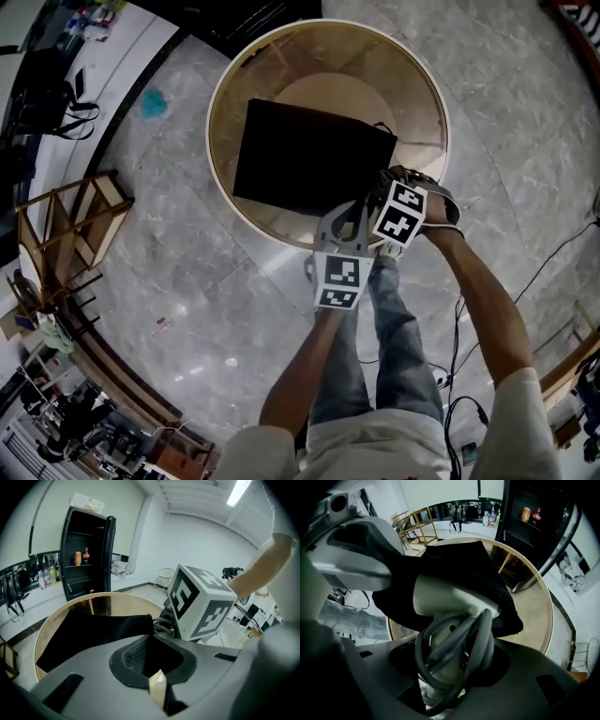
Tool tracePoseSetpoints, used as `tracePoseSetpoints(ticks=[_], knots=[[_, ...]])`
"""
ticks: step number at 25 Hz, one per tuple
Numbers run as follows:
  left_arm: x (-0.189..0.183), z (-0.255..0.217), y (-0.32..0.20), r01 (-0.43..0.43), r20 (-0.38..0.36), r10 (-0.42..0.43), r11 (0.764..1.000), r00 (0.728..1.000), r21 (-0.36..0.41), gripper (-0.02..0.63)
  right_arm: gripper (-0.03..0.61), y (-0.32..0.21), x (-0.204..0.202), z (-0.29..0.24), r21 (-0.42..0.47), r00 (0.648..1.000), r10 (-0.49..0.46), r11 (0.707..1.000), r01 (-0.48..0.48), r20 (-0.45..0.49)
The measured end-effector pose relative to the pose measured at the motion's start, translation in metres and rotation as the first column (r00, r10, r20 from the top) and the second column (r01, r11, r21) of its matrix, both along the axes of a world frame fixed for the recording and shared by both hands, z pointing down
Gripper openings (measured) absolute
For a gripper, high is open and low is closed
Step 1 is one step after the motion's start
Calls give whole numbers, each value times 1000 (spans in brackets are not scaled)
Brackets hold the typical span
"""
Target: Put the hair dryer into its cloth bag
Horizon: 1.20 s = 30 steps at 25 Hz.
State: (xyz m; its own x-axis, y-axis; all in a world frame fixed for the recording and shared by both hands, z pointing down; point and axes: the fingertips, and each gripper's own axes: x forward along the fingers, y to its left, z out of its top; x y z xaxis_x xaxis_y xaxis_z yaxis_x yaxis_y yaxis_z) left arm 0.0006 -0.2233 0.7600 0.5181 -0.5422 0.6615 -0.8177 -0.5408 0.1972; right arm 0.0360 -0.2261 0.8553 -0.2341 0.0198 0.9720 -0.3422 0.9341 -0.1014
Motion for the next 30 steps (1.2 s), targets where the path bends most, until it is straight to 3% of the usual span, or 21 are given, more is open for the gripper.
tracePoseSetpoints(ticks=[11, 19, 24, 30], knots=[[-1, 8, 10, -37, -49, 34, 998, 998, -45, 40, 277, -13, -19, 9, 113, 995, -94, 990, 89, 35], [-1, 23, 18, -58, -55, 54, 995, 997, -79, 40, 284, -6, -18, 25, 113, 994, -106, 988, 102, 25], [3, 31, 22, -62, -69, 55, 993, 996, -105, 40, 289, -7, -17, 28, 60, 993, -99, 994, 95, 58], [7, 31, 21, -71, -69, 63, 991, 996, -112, 40, 313, -6, -15, 25, 82, 989, -111, 991, 103, 101]])
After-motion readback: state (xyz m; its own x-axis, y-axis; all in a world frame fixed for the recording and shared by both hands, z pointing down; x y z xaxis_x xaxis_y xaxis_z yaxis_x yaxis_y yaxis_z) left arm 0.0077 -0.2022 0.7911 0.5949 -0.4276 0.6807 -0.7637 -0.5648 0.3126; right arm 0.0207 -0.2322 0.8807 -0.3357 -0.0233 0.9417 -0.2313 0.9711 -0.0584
